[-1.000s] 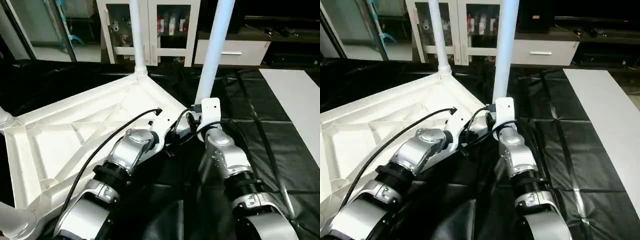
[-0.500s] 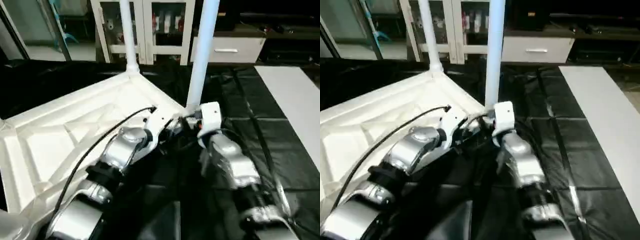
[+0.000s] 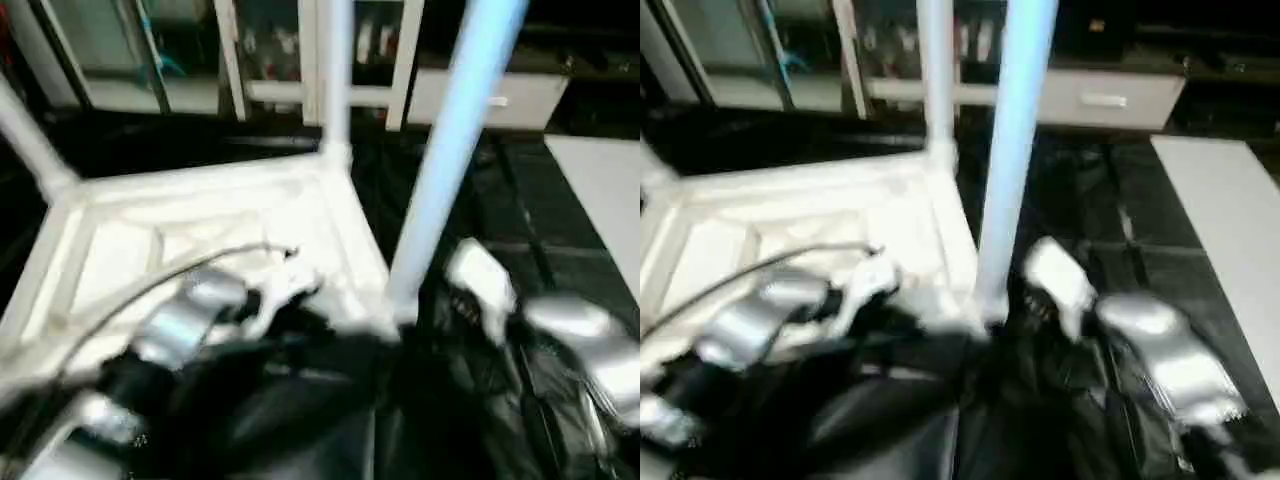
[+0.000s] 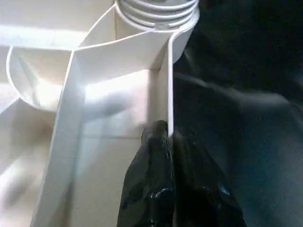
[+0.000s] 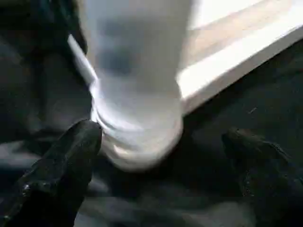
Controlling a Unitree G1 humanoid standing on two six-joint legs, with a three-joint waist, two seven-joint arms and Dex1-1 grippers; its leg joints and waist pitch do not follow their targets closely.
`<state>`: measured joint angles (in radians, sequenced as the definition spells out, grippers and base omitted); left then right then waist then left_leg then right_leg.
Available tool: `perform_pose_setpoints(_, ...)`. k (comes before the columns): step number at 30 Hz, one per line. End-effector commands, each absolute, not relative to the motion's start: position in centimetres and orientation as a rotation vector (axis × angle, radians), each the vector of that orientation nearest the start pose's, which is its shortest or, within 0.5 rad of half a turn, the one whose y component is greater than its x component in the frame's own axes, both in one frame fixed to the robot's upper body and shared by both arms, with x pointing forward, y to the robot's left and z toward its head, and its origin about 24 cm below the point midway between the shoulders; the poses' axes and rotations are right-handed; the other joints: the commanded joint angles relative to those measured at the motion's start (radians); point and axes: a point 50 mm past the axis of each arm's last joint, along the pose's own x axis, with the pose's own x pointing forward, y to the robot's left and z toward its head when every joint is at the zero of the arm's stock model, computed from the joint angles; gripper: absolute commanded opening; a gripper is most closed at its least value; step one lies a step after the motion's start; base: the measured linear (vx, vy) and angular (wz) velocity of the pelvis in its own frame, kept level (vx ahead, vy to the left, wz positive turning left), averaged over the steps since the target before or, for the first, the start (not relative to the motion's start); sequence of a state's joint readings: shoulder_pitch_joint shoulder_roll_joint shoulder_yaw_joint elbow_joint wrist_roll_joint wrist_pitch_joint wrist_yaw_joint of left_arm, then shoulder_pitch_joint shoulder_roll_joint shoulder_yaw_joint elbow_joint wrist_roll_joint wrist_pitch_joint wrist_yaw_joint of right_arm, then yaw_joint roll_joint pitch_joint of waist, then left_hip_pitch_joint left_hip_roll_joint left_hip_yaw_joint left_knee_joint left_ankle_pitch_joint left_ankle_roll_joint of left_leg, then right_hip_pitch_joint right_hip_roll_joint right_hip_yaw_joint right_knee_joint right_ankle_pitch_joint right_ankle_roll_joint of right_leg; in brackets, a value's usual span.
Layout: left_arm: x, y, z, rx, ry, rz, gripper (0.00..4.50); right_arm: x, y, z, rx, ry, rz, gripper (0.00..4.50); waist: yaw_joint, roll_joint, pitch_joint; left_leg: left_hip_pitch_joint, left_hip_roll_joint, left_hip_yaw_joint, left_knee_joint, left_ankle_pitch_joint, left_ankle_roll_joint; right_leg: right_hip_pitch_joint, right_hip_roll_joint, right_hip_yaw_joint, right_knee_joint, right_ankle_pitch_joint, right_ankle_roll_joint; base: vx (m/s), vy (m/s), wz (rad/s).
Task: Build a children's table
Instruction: Rotate leg to tighten
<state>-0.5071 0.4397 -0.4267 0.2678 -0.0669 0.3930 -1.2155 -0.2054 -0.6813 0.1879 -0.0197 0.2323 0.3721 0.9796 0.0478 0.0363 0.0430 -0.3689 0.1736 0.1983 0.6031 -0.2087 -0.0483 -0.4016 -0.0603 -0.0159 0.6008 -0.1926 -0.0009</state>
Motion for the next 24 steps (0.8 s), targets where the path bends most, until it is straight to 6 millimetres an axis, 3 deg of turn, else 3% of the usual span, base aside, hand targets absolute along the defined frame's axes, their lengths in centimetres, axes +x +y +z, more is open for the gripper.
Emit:
perform_pose_setpoints(1, 28.0, 10.6, 6.0, 0.365, 0.563, -1.525, 0.0, 25.3, -18.6, 7.5, -0.347, 0.446, 1.137, 4.43, -0.006, -0.008, -0.048, 0.015, 0.059, -0.026, -0.075, -0.194, 0.074, 0.045, -0.072, 0.036, -0.071, -0.172, -0.257, 0.0, 0.0, 0.0)
perform_pose_setpoints(3, 28.0, 10.8, 6.0, 0.369, 0.56, -1.525, 0.0, 25.3, -18.4, 7.3, -0.348, 0.453, 1.14, 4.43, -0.008, -0.008, -0.049, 0.017, 0.059, -0.027, -0.076, -0.194, 0.063, 0.043, -0.072, 0.036, -0.073, -0.19, -0.253, 0.0, 0.0, 0.0)
perform_pose_setpoints(7, 28.0, 10.8, 6.1, 0.377, 0.558, -1.52, 0.0, 26.0, -17.2, 7.1, -0.327, 0.418, 1.125, 4.43, -0.01, -0.012, -0.054, 0.012, 0.056, -0.027, -0.073, -0.161, 0.063, 0.048, -0.07, 0.035, -0.066, -0.137, -0.259, 0.0, 0.0, 0.0)
perform_pose_setpoints(11, 28.0, 10.8, 6.2, 0.376, 0.559, -1.522, 0.0, 26.3, -16.6, 7.0, -0.318, 0.405, 1.124, 4.43, -0.008, -0.007, -0.056, 0.015, 0.056, -0.026, -0.069, -0.13, 0.071, 0.047, -0.07, 0.035, -0.06, -0.094, -0.268, 0.0, 0.0, 0.0)
perform_pose_setpoints(13, 28.0, 10.8, 6.2, 0.378, 0.559, -1.521, 0.0, 26.5, -16.3, 7.0, -0.308, 0.4, 1.128, 4.1, -0.006, -0.008, -0.056, 0.013, 0.056, -0.026, -0.069, -0.122, 0.073, 0.049, -0.07, 0.034, -0.058, -0.079, -0.27, 0.0, 0.0, 0.0)
perform_pose_setpoints(16, 28.0, 10.8, 6.3, 0.379, 0.559, -1.518, 0.0, 26.6, -16.2, 7.0, -0.303, 0.403, 1.138, 3.96, -0.008, -0.012, -0.055, 0.012, 0.054, -0.026, -0.069, -0.134, 0.072, 0.05, -0.071, 0.034, -0.061, -0.104, -0.265, 0.0, 0.0, 0.0)
perform_pose_setpoints(24, 27.9, 11.0, 6.3, 0.377, 0.568, -1.515, 0.0, 26.7, -16.3, 7.0, -0.307, 0.416, 1.154, 3.25, -0.009, -0.01, -0.057, 0.012, 0.054, -0.026, -0.066, -0.116, 0.079, 0.052, -0.07, 0.034, -0.057, -0.074, -0.272, 0.0, 0.0, 0.0)
